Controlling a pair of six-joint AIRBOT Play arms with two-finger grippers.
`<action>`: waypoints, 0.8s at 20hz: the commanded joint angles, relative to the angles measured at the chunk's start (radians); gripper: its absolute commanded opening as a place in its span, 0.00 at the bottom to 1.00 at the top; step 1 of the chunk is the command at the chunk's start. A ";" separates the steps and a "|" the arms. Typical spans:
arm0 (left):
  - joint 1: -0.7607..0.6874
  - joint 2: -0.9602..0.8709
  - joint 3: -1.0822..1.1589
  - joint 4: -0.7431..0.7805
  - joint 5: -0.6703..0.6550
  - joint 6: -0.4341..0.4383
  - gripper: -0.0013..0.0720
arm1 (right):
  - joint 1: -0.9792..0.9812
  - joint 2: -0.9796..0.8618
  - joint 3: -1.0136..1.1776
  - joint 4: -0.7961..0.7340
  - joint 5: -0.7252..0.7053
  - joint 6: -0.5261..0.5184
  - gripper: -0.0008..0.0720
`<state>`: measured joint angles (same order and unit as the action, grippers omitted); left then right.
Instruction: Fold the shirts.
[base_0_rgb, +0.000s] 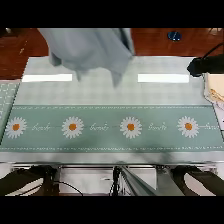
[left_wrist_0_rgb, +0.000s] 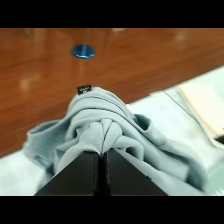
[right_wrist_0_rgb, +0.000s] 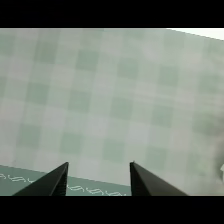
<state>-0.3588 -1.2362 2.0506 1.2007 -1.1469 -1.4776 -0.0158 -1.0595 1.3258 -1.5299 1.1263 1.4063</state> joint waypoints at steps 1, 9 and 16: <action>-0.110 0.023 -0.126 -0.001 -0.074 -0.001 0.05 | 0.000 0.058 0.001 0.001 0.010 0.000 0.66; -0.254 -0.063 -0.770 -0.067 0.181 -0.001 0.05 | 0.000 0.059 0.000 0.001 0.072 -0.001 0.66; -0.214 -0.112 -0.798 -0.103 0.203 0.080 0.75 | 0.000 0.050 -0.001 -0.014 0.072 -0.001 0.66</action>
<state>-0.6064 -1.3437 1.2404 1.1069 -0.9447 -1.4559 -0.0158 -1.0039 1.3258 -1.5303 1.1950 1.4055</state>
